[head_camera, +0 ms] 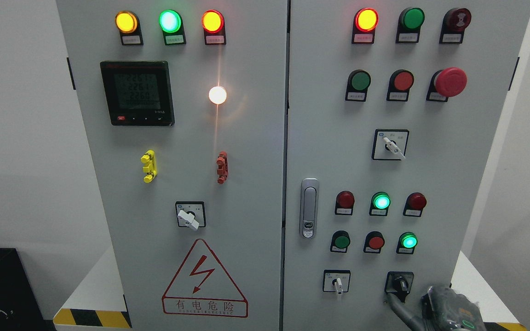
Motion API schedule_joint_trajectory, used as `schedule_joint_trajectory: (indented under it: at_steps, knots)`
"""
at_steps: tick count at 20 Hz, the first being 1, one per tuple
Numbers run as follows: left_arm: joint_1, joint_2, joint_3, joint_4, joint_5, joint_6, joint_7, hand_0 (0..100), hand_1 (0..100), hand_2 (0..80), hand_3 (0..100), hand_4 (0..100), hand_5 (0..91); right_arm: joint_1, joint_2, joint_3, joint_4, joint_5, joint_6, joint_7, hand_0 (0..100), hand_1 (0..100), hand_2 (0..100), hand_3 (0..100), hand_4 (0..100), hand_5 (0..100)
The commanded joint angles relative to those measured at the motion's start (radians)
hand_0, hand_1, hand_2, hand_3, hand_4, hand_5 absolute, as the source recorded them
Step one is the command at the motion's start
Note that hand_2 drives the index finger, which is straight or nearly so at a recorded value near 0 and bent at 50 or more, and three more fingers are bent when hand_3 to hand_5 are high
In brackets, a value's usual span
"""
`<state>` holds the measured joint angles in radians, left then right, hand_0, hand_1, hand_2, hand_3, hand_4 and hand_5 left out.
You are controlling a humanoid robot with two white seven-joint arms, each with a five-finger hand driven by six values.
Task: Flip black knob to close circuit
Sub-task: 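Grip the black knob with the right hand and twist it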
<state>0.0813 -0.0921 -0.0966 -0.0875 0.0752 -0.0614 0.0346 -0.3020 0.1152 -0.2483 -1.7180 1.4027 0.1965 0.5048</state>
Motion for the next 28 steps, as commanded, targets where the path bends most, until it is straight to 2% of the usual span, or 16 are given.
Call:
schedule_joint_trajectory:
  at_steps: [1, 20, 28]
  knots:
    - [0.000, 0.000, 0.000, 0.000, 0.000, 0.000, 0.001, 12, 56, 0.0, 0, 0, 0.0, 0.000, 0.000, -0.020, -0.002, -0.001, 0.000, 0.000, 0, 0, 89, 100, 93, 91]
    - [0.000, 0.000, 0.000, 0.000, 0.000, 0.000, 0.001, 12, 56, 0.0, 0, 0, 0.0, 0.000, -0.002, -0.065, 0.001, -0.004, -0.019, -0.002, 0, 0, 89, 100, 93, 91]
    - [0.000, 0.000, 0.000, 0.000, 0.000, 0.000, 0.001, 12, 56, 0.0, 0, 0, 0.0, -0.002, -0.002, -0.066, 0.003, -0.004, -0.019, -0.002, 0, 0, 89, 100, 92, 91]
